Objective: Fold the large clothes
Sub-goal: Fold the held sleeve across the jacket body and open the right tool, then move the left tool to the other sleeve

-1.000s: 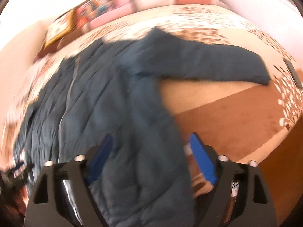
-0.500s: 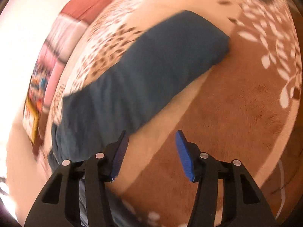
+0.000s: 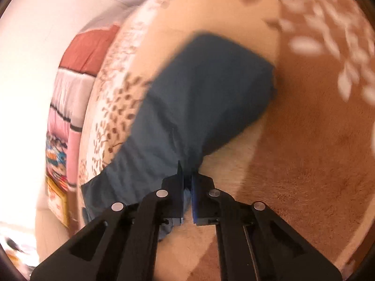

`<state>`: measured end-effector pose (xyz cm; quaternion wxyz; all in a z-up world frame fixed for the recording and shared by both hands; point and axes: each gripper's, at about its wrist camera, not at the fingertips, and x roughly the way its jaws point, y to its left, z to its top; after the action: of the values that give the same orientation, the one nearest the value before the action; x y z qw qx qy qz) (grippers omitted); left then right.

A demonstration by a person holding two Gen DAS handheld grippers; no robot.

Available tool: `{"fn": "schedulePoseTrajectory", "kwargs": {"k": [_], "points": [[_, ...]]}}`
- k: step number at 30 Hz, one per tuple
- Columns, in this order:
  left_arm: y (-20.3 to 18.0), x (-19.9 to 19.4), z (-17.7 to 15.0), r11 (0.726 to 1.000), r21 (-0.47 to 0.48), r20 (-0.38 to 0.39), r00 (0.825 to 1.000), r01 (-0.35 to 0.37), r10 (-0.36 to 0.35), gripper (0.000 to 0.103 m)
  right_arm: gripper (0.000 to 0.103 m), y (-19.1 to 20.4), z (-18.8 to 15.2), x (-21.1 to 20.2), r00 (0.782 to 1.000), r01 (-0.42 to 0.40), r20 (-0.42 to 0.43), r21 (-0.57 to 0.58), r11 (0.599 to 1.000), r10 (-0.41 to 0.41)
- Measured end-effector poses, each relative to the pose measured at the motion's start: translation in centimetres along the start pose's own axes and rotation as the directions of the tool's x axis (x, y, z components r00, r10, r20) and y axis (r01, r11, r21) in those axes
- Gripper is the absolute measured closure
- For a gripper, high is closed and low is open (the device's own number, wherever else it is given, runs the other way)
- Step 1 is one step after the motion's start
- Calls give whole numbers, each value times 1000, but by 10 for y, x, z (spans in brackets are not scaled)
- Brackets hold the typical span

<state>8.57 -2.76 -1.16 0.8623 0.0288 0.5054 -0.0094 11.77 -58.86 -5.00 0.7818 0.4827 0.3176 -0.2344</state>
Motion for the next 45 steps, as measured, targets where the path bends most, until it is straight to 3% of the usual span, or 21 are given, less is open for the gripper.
{"fn": "schedulePoseTrajectory", "kwargs": {"k": [2, 5, 7, 9, 13, 16, 19, 21, 23, 25, 26, 27, 29, 30, 31, 32, 33, 38, 41, 45], "points": [[10, -2, 0, 1000, -25, 11, 1000, 2, -1, 24, 97, 38, -4, -20, 998, -34, 50, -124, 992, 41], [24, -4, -1, 998, -59, 33, 999, 2, 0, 24, 98, 115, -24, -57, 983, -127, 87, -325, 937, 163], [35, -6, -2, 997, -83, 47, 999, 6, -2, 24, 98, 164, -46, -78, 965, -198, 72, -431, 880, 253], [48, -9, -4, 994, -112, 65, 998, 8, -1, 24, 98, 218, -77, -94, 940, -281, 15, -532, 799, 340], [73, -14, -9, 987, -163, 95, 995, 10, 6, 24, 98, 304, -160, -102, 883, -439, -178, -642, 629, 435], [94, -15, -14, 979, -204, 107, 994, 3, 19, 24, 98, 346, -236, -91, 839, -530, -334, -678, 510, 429], [113, -13, -21, 969, -247, 104, 994, -4, 30, 24, 98, 362, -313, -65, 813, -581, -462, -679, 450, 353], [125, -12, -26, 962, -271, 98, 994, -10, 38, 24, 98, 362, -359, -43, 819, -573, -501, -703, 420, 279], [137, -9, -31, 956, -292, 89, 995, -17, 45, 24, 98, 357, -401, -17, 856, -515, -484, -769, 378, 180], [147, -5, -36, 951, -309, 81, 995, -22, 50, 24, 96, 346, -434, 12, 875, -462, -483, -806, 371, 39], [150, -4, -37, 949, -314, 77, 996, -25, 52, 24, 91, 339, -441, 24, 866, -457, -499, -804, 380, -16], [153, -1, -38, 948, -318, 72, 996, -29, 54, 24, 87, 329, -448, 38, 841, -461, -533, -793, 397, -88], [158, 2, -39, 947, -320, 69, 996, -32, 57, 24, 78, 321, -453, 53, 806, -477, -573, -776, 413, -147], [159, 3, -38, 947, -319, 68, 996, -32, 57, 24, 65, 317, -449, 55, 789, -493, -595, -764, 416, -156], [158, 4, -36, 948, -317, 70, 996, -31, 56, 24, 59, 313, -445, 52, 774, -513, -614, -750, 417, -152], [158, 5, -33, 949, -315, 74, 996, -28, 54, 24, 48, 312, -440, 44, 774, -522, -618, -747, 412, -139], [156, 5, -29, 950, -311, 80, 996, -21, 48, 24, 39, 310, -435, 38, 778, -528, -617, -746, 406, -121], [137, 0, 6, 970, -239, 163, 987, 46, -6, 21, 38, 283, -391, 1, 798, -543, -602, -736, 405, -23], [128, 7, 32, 974, -221, 183, 983, 55, -14, 21, 38, 251, -363, -15, 831, -502, -557, -748, 434, 1], [127, 37, 66, 959, -275, 149, 988, 70, -29, 21, 38, 204, -320, -27, 861, -442, -508, -747, 496, 2]]}}
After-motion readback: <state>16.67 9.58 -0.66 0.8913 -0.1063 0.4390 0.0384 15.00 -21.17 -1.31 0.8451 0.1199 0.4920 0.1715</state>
